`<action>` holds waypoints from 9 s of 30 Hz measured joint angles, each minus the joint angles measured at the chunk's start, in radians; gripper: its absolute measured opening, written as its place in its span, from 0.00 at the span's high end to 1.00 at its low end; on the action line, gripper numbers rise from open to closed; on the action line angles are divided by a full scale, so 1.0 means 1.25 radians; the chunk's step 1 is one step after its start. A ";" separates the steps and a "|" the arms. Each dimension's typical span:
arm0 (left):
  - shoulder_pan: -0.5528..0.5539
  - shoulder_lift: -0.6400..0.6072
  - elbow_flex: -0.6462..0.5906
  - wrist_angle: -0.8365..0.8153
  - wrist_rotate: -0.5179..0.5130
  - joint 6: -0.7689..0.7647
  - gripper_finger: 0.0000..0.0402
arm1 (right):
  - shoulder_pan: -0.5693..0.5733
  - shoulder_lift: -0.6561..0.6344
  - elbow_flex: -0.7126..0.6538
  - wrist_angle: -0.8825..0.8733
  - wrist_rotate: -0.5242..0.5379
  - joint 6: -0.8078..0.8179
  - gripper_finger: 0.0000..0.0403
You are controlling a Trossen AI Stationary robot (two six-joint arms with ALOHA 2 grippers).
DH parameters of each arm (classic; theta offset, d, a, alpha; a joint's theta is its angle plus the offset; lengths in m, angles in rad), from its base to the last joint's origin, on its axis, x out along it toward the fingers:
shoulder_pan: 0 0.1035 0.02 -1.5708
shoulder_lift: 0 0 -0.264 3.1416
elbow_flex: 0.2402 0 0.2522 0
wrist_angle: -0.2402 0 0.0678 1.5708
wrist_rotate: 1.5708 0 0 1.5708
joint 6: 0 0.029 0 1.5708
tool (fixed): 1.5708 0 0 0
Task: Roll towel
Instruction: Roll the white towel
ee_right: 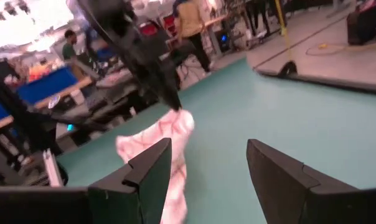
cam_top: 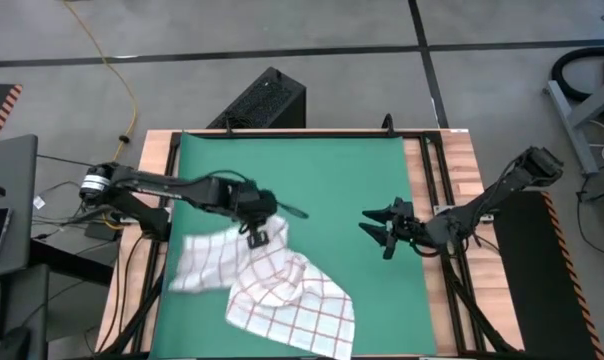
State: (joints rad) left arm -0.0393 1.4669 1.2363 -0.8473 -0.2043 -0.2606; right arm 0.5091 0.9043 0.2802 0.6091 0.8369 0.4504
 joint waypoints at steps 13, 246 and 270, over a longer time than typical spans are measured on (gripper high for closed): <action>-0.030 -0.001 0.539 0.006 -0.143 0.382 1.00 | -0.111 0.000 0.111 -0.008 -0.001 -0.226 0.42; 0.151 0.595 0.104 0.915 -0.045 0.658 0.66 | -0.608 -0.005 0.831 -0.773 -0.508 -0.148 0.98; 0.129 0.521 0.173 0.704 -0.177 0.547 1.00 | -0.582 -0.006 0.831 -0.811 -0.464 -0.170 0.98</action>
State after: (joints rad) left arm 0.1215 2.1185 1.4529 0.0325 -0.4260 0.4232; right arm -0.2184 0.8964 1.3193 -0.4044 0.2574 0.2380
